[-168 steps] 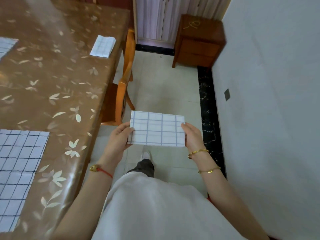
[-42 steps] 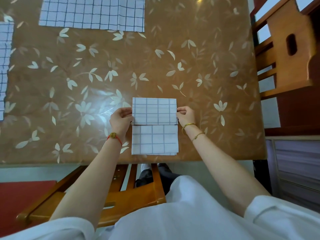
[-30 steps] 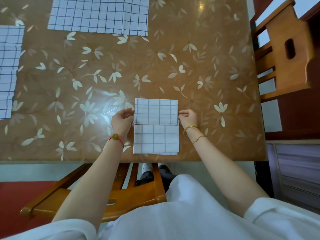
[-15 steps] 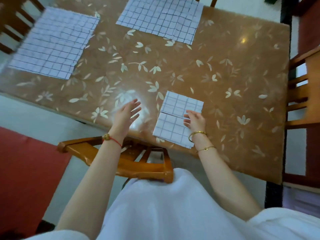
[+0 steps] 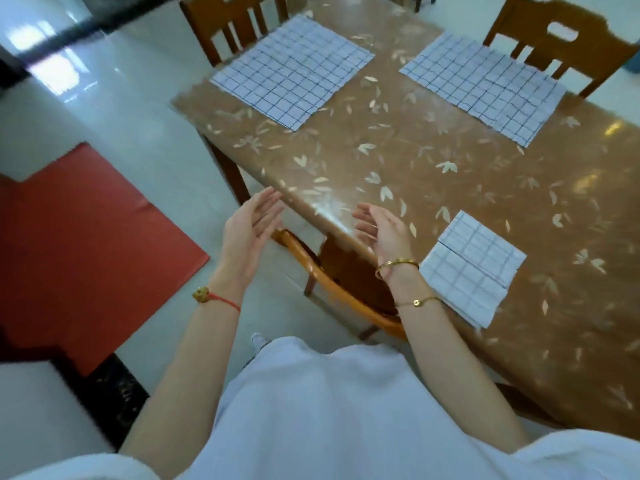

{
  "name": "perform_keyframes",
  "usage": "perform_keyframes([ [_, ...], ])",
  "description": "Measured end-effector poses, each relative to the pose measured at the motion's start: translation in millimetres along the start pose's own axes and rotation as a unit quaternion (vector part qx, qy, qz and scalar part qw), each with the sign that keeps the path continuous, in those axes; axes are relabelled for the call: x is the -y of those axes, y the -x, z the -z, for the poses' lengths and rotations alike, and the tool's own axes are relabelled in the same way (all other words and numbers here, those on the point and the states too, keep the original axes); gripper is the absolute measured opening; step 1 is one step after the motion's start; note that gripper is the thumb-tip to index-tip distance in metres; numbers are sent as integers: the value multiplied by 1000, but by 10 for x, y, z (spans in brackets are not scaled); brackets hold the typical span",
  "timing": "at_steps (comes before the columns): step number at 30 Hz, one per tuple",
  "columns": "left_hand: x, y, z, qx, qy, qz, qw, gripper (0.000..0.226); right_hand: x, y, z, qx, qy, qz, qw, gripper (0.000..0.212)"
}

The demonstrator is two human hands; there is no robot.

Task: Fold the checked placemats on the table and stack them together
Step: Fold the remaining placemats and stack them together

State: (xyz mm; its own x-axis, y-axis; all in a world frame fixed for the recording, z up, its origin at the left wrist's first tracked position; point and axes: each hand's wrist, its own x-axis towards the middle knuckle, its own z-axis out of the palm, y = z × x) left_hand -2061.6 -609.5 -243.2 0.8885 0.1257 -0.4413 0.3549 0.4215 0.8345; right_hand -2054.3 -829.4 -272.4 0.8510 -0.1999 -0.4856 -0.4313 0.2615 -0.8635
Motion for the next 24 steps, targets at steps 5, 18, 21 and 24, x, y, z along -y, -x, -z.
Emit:
perform_keyframes([
  [5, -460, -5, 1117, -37, 18, -18, 999, 35, -146, 197, -1139, 59, -8, 5, 998, 27],
  [18, -1048, -273, 2657, -110, 46, -33, 992, 40, -488, 180, -2996, 140, 64, -29, 988, 29],
  [21, -1181, -512, 2783, -107, 47, -28, 993, 37, -511, -23, -3258, 138, 63, -41, 988, 30],
  [24, -1379, -849, 2889, -110, 48, -30, 992, 34, -484, -266, -3582, 141, 51, -49, 988, 30],
])
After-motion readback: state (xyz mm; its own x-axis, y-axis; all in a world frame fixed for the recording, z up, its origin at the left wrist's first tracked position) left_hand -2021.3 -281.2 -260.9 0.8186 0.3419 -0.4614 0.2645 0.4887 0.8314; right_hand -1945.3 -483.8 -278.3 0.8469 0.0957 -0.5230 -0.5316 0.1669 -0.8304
